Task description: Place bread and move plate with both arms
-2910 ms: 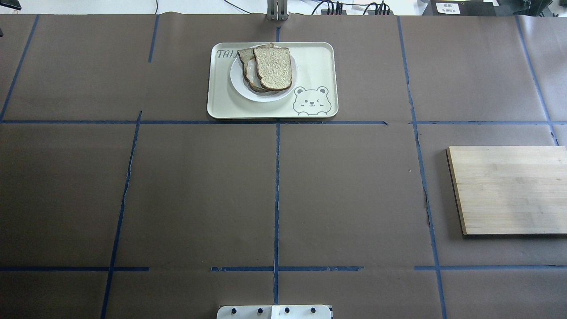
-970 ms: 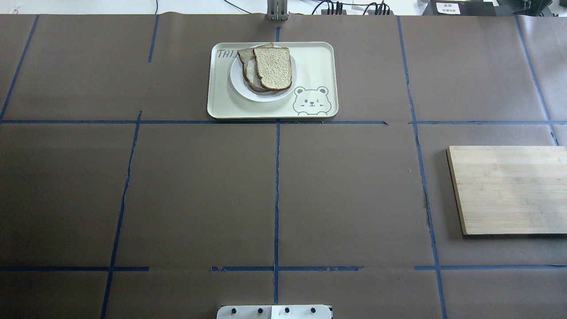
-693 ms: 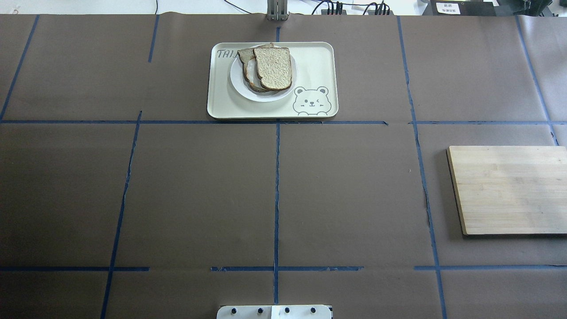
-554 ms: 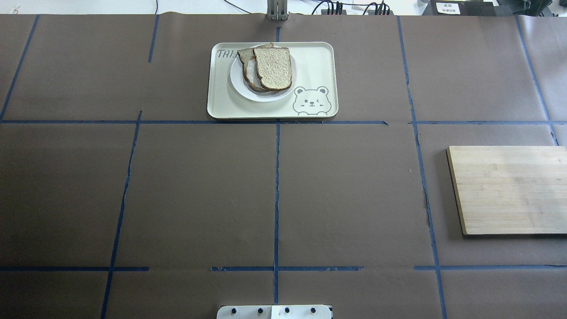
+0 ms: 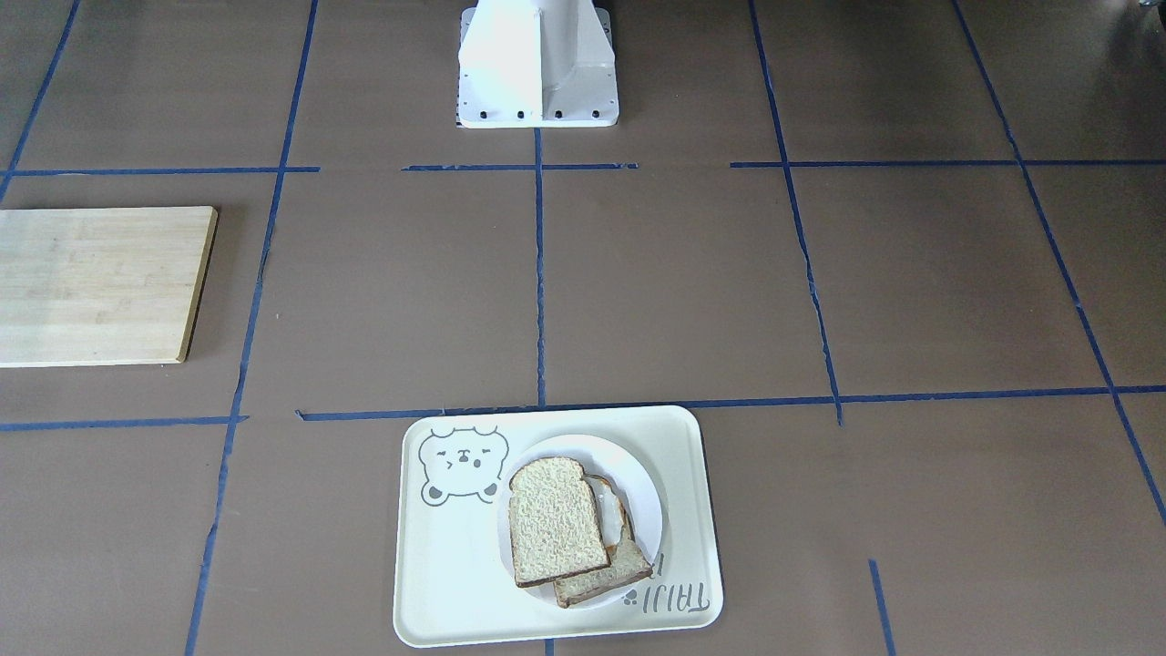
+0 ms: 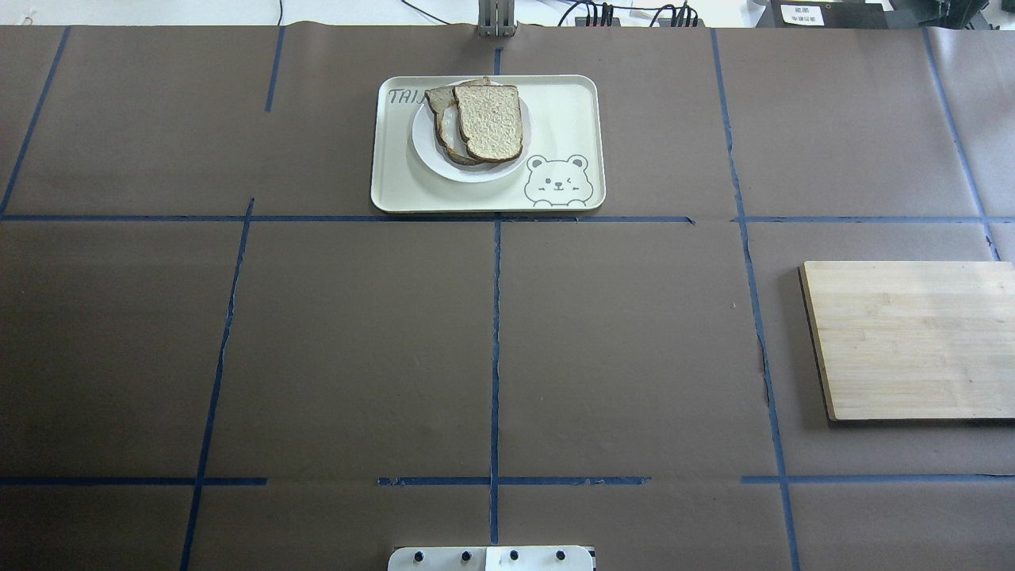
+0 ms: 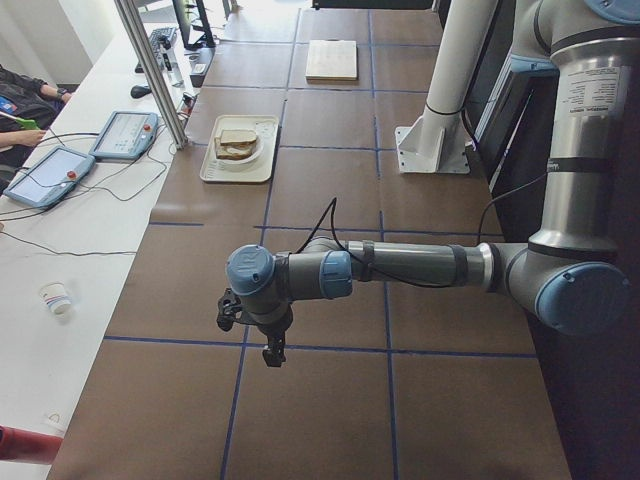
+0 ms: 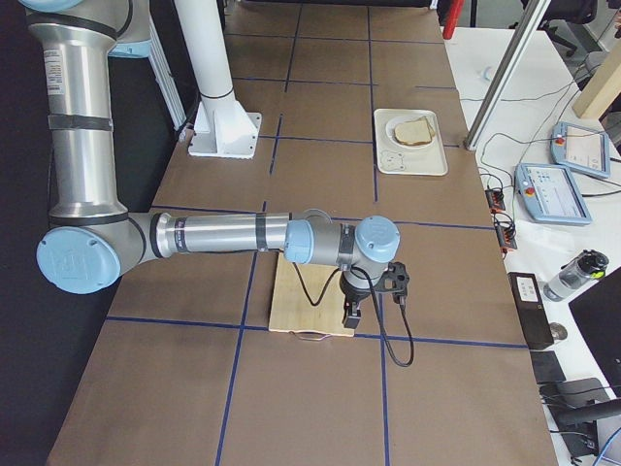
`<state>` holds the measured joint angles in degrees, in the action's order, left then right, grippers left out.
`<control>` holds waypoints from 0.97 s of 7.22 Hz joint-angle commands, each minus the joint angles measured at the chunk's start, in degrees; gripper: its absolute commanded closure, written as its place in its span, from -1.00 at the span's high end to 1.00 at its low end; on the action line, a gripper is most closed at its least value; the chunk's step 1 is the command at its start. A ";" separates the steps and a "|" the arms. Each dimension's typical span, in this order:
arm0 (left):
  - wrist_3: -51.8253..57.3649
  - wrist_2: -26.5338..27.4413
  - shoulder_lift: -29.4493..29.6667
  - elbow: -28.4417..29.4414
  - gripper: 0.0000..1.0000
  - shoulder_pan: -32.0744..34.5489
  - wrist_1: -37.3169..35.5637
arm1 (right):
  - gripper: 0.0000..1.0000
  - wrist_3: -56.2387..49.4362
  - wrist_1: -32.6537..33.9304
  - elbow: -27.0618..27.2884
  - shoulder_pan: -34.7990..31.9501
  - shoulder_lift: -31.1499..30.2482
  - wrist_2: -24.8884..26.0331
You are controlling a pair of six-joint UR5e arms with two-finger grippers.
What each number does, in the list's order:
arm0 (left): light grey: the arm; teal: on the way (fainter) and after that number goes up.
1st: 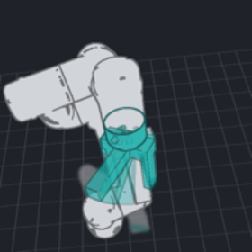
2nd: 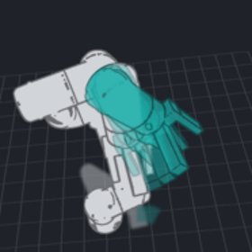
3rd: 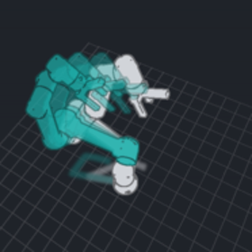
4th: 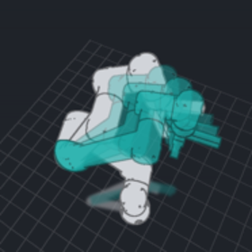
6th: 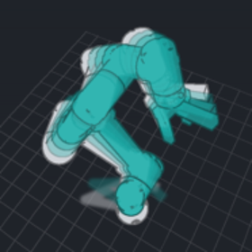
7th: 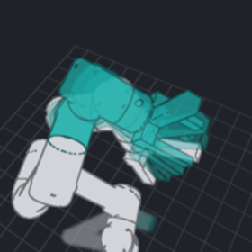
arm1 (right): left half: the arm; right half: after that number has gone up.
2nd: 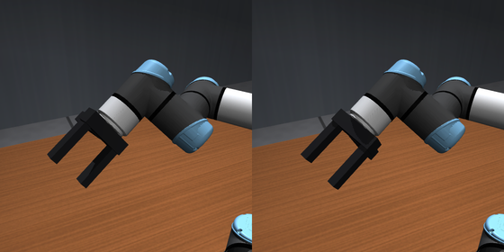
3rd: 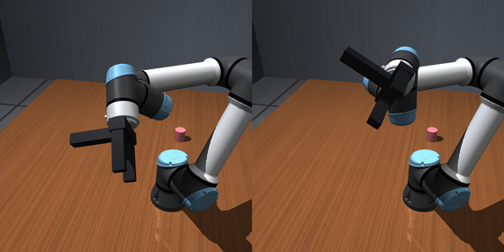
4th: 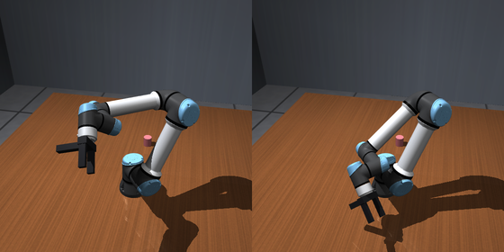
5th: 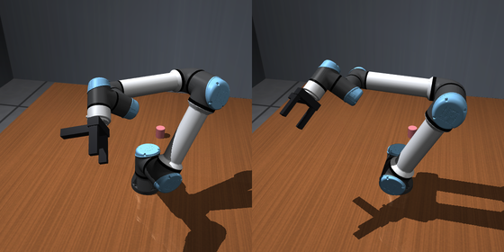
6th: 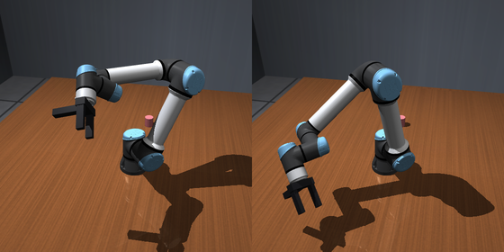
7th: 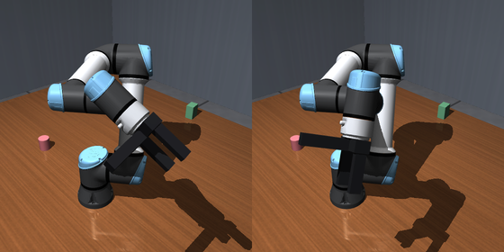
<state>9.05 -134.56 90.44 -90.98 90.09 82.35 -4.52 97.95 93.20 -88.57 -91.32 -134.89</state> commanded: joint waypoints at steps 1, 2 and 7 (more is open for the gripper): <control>0.00 0.00 0.00 -0.34 1.00 0.00 0.00 | 1.00 -3.30 -0.04 0.05 -2.39 -1.41 0.24; 0.00 0.00 -0.18 -0.34 1.00 0.00 0.00 | 1.00 -3.22 -0.04 0.05 -2.92 -1.41 0.24; 0.26 0.00 -0.18 -0.25 1.00 0.00 0.00 | 1.00 -2.78 -0.22 -0.12 -3.63 -1.49 0.85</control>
<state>9.18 -134.56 90.27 -91.18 90.09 82.35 -7.46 97.82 93.27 -92.11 -92.80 -134.34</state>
